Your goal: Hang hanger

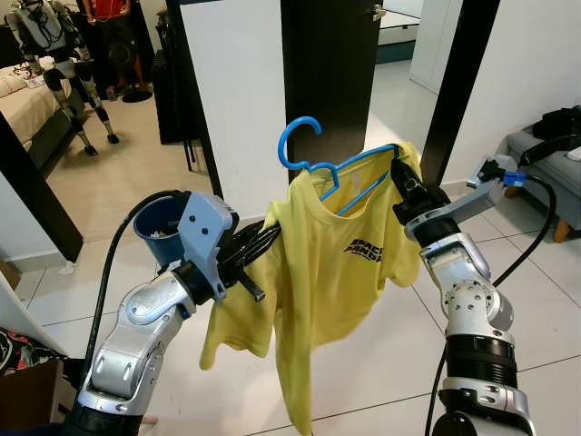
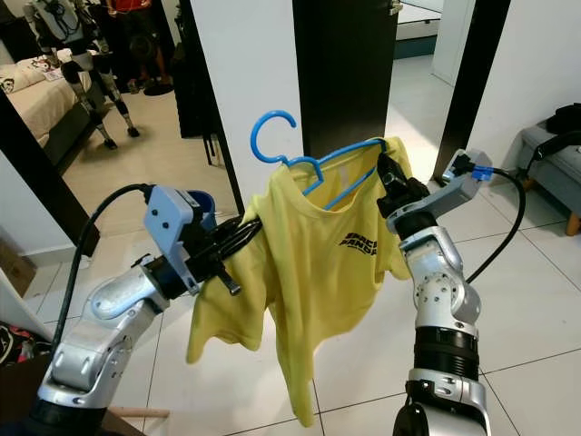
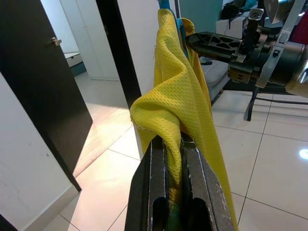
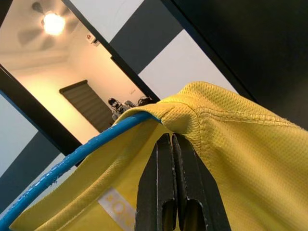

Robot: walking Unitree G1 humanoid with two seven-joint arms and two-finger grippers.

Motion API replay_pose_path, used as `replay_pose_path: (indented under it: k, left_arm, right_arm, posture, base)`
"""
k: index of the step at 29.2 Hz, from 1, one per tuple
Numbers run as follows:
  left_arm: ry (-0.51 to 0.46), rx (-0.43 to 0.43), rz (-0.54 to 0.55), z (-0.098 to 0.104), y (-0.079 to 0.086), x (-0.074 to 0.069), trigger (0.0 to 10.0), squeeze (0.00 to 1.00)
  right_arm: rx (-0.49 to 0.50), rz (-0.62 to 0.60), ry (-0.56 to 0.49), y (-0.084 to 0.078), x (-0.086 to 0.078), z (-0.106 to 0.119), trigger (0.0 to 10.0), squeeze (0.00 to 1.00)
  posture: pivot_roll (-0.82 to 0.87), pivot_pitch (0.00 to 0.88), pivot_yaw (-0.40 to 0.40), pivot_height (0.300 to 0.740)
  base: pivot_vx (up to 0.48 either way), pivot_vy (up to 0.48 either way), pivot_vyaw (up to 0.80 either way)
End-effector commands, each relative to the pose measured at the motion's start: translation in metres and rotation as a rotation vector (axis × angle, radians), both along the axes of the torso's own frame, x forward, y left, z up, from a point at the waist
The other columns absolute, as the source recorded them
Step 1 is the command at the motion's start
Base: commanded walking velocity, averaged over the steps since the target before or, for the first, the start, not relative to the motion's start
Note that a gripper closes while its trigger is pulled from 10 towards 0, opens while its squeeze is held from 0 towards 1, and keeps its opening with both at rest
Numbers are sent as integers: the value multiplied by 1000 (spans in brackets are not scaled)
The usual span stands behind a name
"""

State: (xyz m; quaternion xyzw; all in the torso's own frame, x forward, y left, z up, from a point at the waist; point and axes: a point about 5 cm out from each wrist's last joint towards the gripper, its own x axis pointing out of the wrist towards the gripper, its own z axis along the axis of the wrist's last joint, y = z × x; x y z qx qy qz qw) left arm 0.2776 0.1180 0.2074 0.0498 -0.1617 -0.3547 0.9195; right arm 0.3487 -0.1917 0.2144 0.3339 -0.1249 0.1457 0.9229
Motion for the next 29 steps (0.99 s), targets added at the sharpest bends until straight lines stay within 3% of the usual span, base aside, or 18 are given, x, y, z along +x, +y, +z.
replay_pose_path:
  k: [1,3,5,8,10,17,18,21,22,29]
  left_arm:
    - [-14,31,27,1,6,1,10000,0]
    - [-14,31,27,1,6,1,10000,0]
    - [-5,169,76,-9,23,5,10000,0]
    - [1,219,101,-12,33,7,10000,0]
    - [5,278,130,-13,49,9,10000,0]
    - [4,294,138,-11,57,10,10000,0]
    - [0,298,137,-9,57,10,10000,0]
    - [0,298,137,-9,57,10,10000,0]
    - [-32,232,119,0,48,9,10000,0]
    - [-63,166,69,8,31,4,10000,0]
  right_arm:
    - [-10,24,-9,6,1,3,0,0]
    - [-10,24,-9,6,1,3,0,0]
    - [-63,86,-25,14,-4,5,0,0]
    - [-91,122,-35,19,-8,6,0,0]
    - [-133,186,-53,27,-14,7,0,0]
    - [-172,230,-61,32,-17,7,0,0]
    - [-223,235,-41,35,-18,4,2588,0]
    - [-223,235,-41,35,-18,4,2588,0]
    - [-345,134,98,29,-9,-21,10000,988]
    - [-382,67,155,24,-7,-34,10000,1000]
  posture:
    - [-65,0,46,740]
    - [-65,0,46,740]
    - [-73,0,46,740]
    - [-75,0,48,740]
    - [-77,0,49,740]
    - [-77,0,49,740]
    - [-78,0,47,740]
    - [-78,0,47,740]
    - [-75,0,41,740]
    - [-71,0,39,740]
  base:
    - [0,0,0]
    - [0,0,0]
    - [0,0,0]
    - [0,0,0]
    - [0,0,0]
    - [0,0,0]
    - [0,0,0]
    - [0,0,0]
    - [0,0,0]
    - [0,0,0]
